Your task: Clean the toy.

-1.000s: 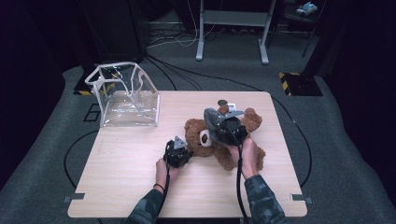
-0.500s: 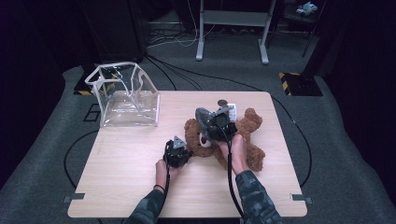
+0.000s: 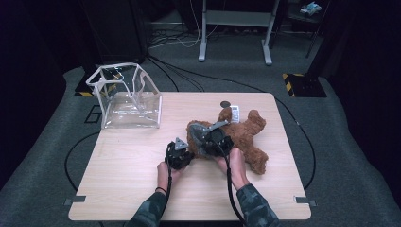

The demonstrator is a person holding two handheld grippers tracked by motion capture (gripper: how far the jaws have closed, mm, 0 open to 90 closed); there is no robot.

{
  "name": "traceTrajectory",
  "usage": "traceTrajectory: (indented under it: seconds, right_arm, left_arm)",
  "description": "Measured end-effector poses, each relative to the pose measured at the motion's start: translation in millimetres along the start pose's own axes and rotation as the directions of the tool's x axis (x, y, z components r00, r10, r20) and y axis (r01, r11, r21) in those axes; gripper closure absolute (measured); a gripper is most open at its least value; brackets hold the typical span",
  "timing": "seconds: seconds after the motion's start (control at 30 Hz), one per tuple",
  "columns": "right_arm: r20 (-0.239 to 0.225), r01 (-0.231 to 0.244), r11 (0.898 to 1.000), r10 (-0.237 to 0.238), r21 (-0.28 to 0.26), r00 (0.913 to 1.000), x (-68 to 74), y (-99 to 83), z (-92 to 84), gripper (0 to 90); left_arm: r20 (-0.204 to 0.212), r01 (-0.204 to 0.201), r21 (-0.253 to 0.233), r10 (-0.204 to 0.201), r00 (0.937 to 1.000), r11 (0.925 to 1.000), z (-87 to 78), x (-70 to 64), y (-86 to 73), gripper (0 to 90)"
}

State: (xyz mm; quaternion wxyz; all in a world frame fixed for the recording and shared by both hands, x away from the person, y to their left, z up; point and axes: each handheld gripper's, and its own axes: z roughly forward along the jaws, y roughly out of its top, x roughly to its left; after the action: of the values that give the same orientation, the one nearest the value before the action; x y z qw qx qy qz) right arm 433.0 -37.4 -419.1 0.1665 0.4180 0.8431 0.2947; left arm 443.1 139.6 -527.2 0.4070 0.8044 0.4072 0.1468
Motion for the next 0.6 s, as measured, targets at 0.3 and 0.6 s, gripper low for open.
traceTrajectory:
  seconds: [0.3,0.6]
  right_arm:
    - [-0.057,-0.020,0.992,0.028,0.126,0.9980,1.1,-43.0,25.6,73.9]
    - [0.005,-0.054,0.998,0.054,-0.045,0.9985,-21.3,8.1,-23.5,73.4]
  left_arm:
    - [0.010,0.007,-0.018,-0.006,0.9999,0.9998,-1.0,0.8,-0.5,82.0]
    - [0.008,0.000,-0.041,0.000,1.0000,0.9992,-2.0,-2.0,-1.5,82.2]
